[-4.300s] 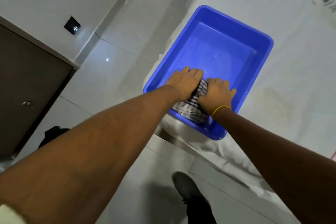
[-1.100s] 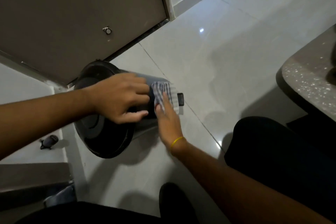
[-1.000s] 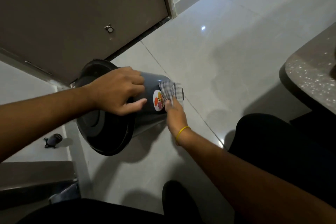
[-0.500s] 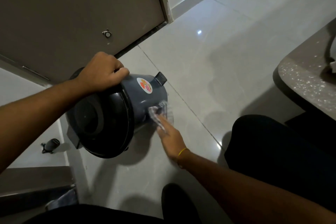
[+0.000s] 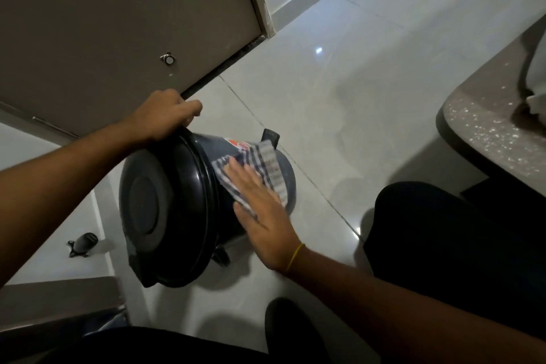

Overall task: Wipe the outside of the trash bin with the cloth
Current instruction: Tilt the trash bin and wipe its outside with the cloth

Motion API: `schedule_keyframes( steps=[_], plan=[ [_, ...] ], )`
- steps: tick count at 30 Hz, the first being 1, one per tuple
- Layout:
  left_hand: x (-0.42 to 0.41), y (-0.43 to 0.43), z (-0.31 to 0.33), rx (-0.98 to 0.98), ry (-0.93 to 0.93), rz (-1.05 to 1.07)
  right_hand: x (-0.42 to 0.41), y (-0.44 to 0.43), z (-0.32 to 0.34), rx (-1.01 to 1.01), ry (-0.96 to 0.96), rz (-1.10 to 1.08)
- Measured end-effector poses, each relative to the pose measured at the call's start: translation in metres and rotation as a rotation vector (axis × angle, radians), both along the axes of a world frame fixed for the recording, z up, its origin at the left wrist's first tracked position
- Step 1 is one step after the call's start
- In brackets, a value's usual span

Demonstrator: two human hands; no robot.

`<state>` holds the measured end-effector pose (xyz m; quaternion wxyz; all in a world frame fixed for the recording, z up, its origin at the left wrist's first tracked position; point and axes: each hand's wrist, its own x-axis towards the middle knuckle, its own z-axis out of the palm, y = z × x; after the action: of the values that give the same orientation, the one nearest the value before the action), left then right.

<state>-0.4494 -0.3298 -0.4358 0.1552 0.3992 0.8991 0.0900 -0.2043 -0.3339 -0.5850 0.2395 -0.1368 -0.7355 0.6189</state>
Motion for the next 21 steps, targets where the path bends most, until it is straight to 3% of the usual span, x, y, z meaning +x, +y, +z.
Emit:
schedule_keyframes(
  steps=[2,6,9,13,16,18,21],
  plan=[
    [0.001,0.001,-0.005,-0.004,-0.016,0.003,0.008,0.004,-0.031,-0.072,-0.067,-0.097],
    [-0.002,-0.006,-0.010,0.057,-0.070,0.014,-0.012,0.024,-0.062,-0.439,-0.342,-0.265],
    [-0.012,-0.018,-0.010,0.114,-0.074,0.060,-0.033,0.033,-0.037,-0.313,-0.333,-0.236],
    [-0.026,-0.042,-0.009,0.124,-0.014,0.036,-0.033,-0.001,0.024,-0.028,-0.042,-0.058],
    [-0.025,-0.063,-0.009,0.212,0.075,0.130,-0.017,-0.021,0.029,0.066,-0.045,0.107],
    [-0.014,-0.078,-0.004,0.329,0.290,0.012,-0.001,-0.026,0.015,0.136,-0.065,0.142],
    [0.022,-0.103,0.003,0.342,0.441,-0.453,0.004,-0.026,-0.010,0.162,-0.162,0.126]
  ],
)
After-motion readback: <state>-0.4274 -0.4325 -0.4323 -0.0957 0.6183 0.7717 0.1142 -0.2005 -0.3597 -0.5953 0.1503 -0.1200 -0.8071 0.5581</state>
